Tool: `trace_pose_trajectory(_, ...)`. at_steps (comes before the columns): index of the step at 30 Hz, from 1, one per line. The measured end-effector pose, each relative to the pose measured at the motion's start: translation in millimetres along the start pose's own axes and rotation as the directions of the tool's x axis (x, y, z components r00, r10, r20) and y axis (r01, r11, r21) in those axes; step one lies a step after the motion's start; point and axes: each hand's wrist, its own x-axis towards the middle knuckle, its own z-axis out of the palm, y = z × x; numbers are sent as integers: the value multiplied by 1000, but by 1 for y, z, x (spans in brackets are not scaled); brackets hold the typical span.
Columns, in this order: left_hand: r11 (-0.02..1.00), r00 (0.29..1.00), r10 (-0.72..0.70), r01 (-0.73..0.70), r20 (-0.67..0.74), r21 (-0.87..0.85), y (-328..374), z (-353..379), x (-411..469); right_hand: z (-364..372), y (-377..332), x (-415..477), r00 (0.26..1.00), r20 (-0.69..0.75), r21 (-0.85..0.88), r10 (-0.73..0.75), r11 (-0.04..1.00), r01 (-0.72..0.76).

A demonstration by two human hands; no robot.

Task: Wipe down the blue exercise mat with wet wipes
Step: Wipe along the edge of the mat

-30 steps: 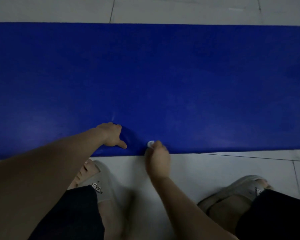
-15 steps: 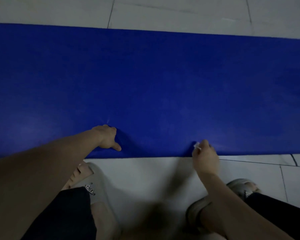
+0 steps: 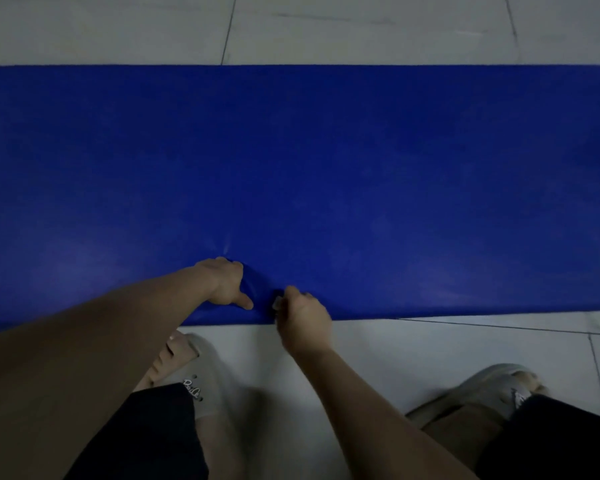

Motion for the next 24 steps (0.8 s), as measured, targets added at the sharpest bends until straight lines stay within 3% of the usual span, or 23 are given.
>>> trace_pose_trajectory(3,1000,1000,-1,1,11,1,1,-1,-1,-31,54,-3,991,-103,-30,83,996,-86)
trace_pose_trajectory(7,1000,1000,4,-4,3,10,2,1,-3,-73,133,-15,922,-253,19,293,954,-298)
trace_pose_trajectory(11,999,1000,16,-16,0,28,-1,3,-1,-74,138,-14,852,-320,114,415,909,-400)
trace_pose_trajectory(16,999,1000,17,-17,-1,45,-2,2,2,3,43,-6,972,-162,174,170,975,-141)
trace_pose_trajectory(19,999,1000,11,-11,-3,44,-2,3,3,36,-14,-3,999,-40,201,18,980,-9)
trace_pose_trajectory(24,1000,1000,14,-14,-11,27,-2,4,4,8,10,-1,998,-57,98,-39,994,45)
